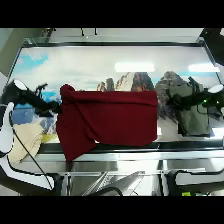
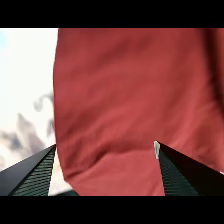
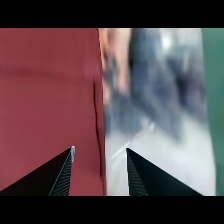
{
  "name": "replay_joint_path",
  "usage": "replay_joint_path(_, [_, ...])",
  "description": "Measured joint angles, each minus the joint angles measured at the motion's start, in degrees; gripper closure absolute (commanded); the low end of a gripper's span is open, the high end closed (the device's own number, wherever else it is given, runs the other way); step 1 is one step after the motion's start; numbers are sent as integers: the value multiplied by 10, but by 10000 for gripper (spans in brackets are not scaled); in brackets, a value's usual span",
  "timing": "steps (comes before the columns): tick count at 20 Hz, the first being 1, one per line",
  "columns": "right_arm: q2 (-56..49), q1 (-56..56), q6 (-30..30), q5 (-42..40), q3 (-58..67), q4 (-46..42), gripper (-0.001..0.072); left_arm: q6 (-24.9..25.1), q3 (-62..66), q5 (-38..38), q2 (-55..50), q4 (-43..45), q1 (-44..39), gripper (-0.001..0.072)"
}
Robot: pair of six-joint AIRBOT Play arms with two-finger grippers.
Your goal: Fold the shirts.
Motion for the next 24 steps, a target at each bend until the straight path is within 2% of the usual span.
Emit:
replay_joint_path(1, [24, -7, 6, 0, -35, -1, 331, 6, -42, 15, 11, -3, 1, 19])
replay_joint_path(2, [48, -14, 12, 0, -70, -3, 330, 10, -73, 25, 17, -8, 0, 49])
replay_joint_path(4, [87, -20, 18, -3, -130, -2, 330, 21, -120, 41, 26, -19, 0, 263])
replay_joint_path(7, [122, -24, 24, -9, -195, -1, 330, 31, -150, 52, 27, -19, -2, 695])
replay_joint_path(13, [141, -26, 23, -7, -268, -1, 330, 38, -127, 44, 33, -8, -3, 694])
replay_joint_path(15, [142, -25, 16, -3, -283, -1, 330, 38, -128, 16, 50, -5, -2, 693])
replay_joint_path(20, [140, 6, -15, 11, -317, 11, 331, 32, -167, -13, 115, 24, 3, 693])
replay_joint_path(24, [122, 39, -68, -10, -330, 55, 331, 24, -189, -28, 153, 36, 18, 693])
